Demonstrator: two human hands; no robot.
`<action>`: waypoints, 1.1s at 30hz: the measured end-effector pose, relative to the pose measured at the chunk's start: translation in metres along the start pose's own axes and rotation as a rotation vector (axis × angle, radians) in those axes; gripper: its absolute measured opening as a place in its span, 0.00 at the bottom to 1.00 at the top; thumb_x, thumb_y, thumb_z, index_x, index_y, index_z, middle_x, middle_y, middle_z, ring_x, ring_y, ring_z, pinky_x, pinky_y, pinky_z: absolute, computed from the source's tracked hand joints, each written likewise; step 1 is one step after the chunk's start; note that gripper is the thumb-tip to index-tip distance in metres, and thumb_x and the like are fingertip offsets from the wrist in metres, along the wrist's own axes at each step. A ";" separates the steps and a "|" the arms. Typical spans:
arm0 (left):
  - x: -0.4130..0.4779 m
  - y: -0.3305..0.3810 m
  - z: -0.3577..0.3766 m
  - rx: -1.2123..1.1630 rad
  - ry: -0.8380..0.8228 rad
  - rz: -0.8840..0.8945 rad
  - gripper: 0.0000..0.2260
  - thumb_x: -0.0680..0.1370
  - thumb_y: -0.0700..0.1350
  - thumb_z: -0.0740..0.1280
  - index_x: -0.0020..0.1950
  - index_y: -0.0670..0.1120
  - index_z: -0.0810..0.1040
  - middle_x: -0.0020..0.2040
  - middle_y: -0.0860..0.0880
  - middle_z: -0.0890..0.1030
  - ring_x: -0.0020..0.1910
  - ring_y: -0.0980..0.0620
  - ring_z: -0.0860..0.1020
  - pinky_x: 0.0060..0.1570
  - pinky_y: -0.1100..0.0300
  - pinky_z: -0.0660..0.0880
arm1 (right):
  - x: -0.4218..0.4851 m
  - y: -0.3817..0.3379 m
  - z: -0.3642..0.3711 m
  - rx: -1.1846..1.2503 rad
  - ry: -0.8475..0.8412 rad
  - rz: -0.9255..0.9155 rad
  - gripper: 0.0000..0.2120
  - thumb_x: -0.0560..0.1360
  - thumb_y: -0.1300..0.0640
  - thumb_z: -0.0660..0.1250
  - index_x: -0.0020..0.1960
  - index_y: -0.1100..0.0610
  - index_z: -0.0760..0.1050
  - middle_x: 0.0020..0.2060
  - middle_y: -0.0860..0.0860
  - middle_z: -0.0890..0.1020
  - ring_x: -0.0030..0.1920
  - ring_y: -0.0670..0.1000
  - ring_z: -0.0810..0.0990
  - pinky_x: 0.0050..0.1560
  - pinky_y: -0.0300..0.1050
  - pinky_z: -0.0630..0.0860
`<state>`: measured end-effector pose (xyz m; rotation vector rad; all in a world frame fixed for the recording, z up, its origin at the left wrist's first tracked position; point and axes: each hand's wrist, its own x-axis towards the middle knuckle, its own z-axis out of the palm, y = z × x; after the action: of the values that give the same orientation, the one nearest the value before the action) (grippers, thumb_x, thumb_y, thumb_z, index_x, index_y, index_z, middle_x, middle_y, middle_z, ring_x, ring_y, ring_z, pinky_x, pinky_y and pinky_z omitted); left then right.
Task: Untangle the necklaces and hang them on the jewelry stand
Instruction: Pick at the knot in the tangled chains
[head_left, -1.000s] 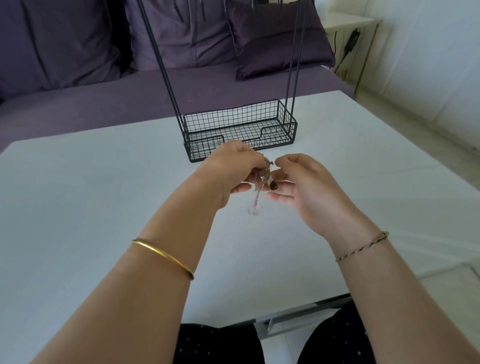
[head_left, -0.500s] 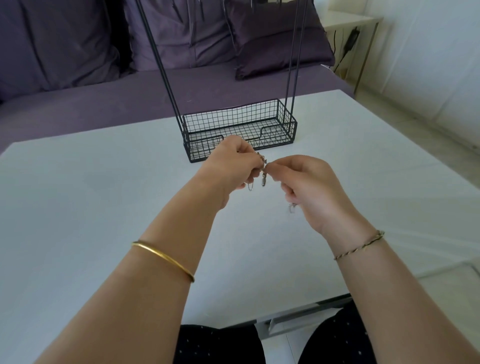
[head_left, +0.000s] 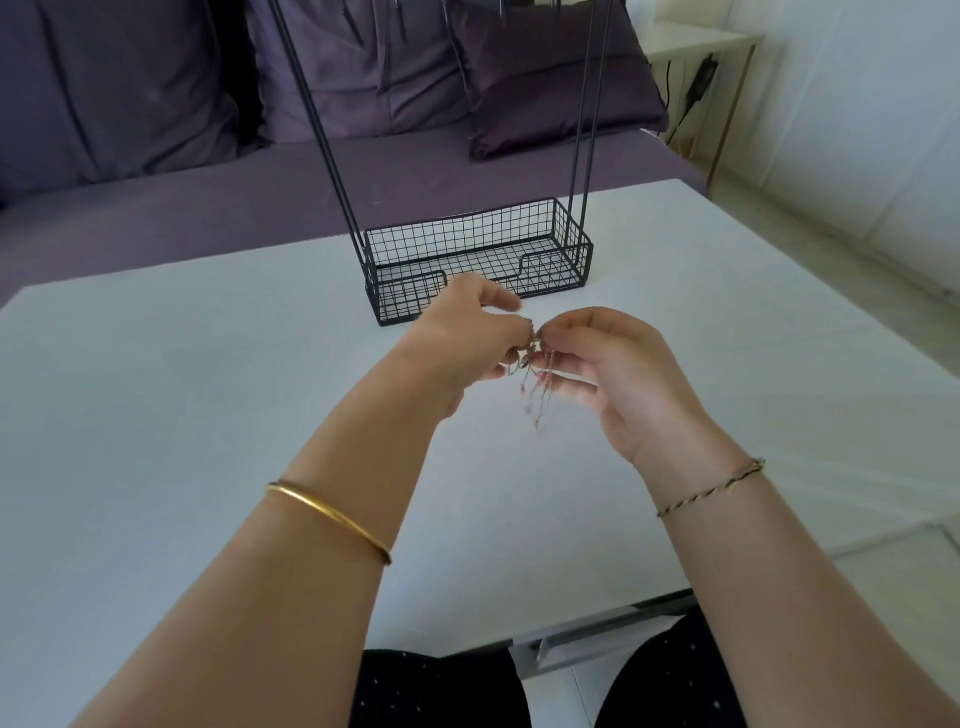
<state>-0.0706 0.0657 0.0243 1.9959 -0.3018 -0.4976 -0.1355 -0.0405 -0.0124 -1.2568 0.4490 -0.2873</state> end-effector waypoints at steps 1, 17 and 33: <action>0.000 -0.001 0.000 0.026 -0.013 0.005 0.09 0.75 0.37 0.66 0.52 0.49 0.76 0.47 0.47 0.80 0.42 0.52 0.77 0.44 0.59 0.77 | 0.000 0.000 0.000 -0.022 0.000 -0.031 0.08 0.74 0.69 0.64 0.38 0.60 0.76 0.34 0.56 0.79 0.37 0.55 0.79 0.48 0.52 0.78; -0.001 0.000 -0.002 -0.146 0.067 -0.019 0.06 0.80 0.39 0.61 0.48 0.48 0.75 0.41 0.51 0.79 0.38 0.55 0.77 0.42 0.61 0.72 | 0.002 -0.001 0.004 -0.293 0.045 -0.059 0.06 0.72 0.60 0.69 0.37 0.56 0.78 0.27 0.47 0.72 0.22 0.44 0.64 0.24 0.36 0.60; -0.001 -0.001 0.001 0.007 0.098 0.046 0.10 0.79 0.37 0.60 0.42 0.48 0.77 0.40 0.50 0.79 0.38 0.55 0.75 0.38 0.64 0.73 | -0.002 0.000 0.005 -0.004 0.002 -0.018 0.08 0.75 0.68 0.63 0.38 0.62 0.73 0.33 0.55 0.77 0.31 0.51 0.78 0.33 0.44 0.79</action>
<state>-0.0714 0.0660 0.0232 2.0085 -0.2886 -0.3684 -0.1350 -0.0359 -0.0109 -1.2652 0.4407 -0.3028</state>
